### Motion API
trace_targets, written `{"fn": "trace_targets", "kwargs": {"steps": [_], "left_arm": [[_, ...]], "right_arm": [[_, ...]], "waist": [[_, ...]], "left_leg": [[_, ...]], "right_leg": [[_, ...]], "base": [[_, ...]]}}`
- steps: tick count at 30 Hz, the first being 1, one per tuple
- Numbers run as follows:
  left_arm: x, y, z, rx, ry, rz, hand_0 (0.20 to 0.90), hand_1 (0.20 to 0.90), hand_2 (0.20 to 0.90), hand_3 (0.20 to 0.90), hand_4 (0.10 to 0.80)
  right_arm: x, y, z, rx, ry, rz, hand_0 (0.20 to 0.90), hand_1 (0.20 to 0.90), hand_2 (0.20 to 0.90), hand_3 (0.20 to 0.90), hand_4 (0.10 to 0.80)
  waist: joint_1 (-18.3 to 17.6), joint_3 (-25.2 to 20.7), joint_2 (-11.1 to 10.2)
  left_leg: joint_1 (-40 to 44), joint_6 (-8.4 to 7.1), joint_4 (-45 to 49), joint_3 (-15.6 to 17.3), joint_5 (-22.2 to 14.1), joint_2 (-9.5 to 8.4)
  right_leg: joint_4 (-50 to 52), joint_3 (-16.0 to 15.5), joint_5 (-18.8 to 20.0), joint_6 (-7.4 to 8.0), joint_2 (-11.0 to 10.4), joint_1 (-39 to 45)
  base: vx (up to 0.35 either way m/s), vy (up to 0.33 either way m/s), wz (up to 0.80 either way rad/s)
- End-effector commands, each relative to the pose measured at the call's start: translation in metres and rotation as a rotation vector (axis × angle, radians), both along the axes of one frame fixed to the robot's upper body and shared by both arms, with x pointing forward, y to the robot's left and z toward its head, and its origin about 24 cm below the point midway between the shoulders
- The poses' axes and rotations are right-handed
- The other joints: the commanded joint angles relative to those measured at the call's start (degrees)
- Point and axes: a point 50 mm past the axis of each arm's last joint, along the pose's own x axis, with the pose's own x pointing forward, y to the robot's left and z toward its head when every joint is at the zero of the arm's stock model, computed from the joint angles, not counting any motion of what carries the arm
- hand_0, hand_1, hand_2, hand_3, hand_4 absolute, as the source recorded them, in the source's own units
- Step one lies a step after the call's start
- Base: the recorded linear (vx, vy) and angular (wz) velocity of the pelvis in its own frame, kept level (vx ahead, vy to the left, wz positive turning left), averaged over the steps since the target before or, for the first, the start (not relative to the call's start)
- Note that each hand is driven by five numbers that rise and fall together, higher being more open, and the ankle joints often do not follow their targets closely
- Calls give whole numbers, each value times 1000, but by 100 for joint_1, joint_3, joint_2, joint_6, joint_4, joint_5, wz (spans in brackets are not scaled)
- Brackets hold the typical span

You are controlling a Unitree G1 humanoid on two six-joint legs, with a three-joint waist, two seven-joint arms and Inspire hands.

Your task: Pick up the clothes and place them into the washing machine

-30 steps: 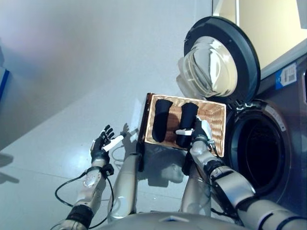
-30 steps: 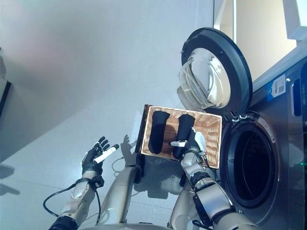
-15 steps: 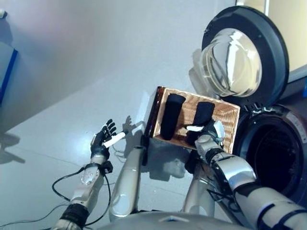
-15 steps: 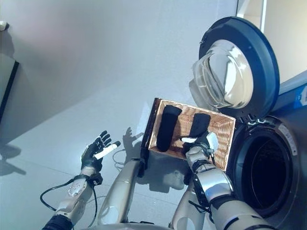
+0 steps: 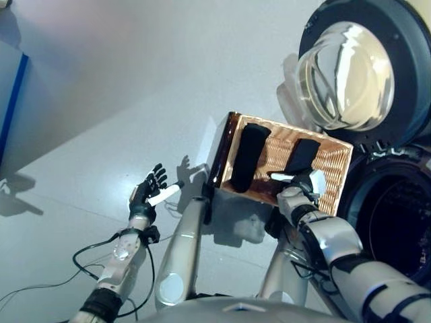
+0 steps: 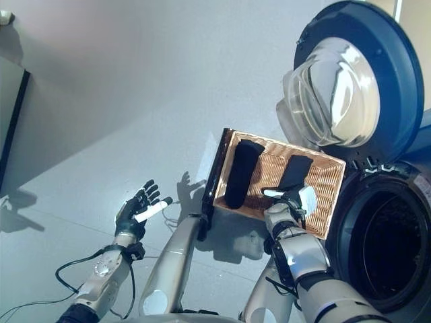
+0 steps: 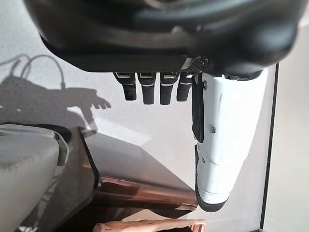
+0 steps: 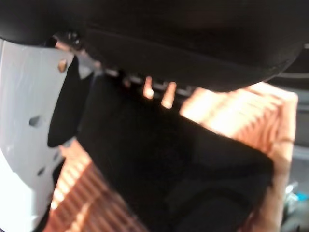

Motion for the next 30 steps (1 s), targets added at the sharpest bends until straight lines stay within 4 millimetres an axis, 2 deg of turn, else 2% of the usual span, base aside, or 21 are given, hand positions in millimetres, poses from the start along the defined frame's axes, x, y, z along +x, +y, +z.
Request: {"fn": "trace_targets", "kwargs": {"steps": [1,3,25,30], "left_arm": [[1,8,30,14,-157,-9,900,900,900,900,800],[1,10,31,11,-163,-2,900,900,900,900,800],[-1,13,40,1,-200,3,900,900,900,900,800],[0,18,43,6,-215,18,900,900,900,900,800]], "right_arm": [[4,-14,10,-5,-20,-47,620,620,620,620,600],[6,-16,14,-10,-27,-39,200,200,200,200,300],[-2,-34,11,-13,-14,-84,200,200,200,200,300],[-4,-43,12,103,-113,-180,200,200,200,200,300]], "waist": [[253,-85,267],[260,-86,284],[219,-230,292],[193,-257,270]], "left_leg": [[-205,-166,345,28,-355,-36],[-278,-161,393,34,-365,-26],[-574,-141,613,57,-466,-25],[-567,-138,588,51,-461,-22]], "right_leg": [[-81,424,838,145,164,-146],[-14,439,816,142,156,-226],[332,553,642,92,109,-649],[324,575,644,98,130,-652]], "base": [[-13,7,4],[-7,14,4],[0,0,0],[0,0,0]]}}
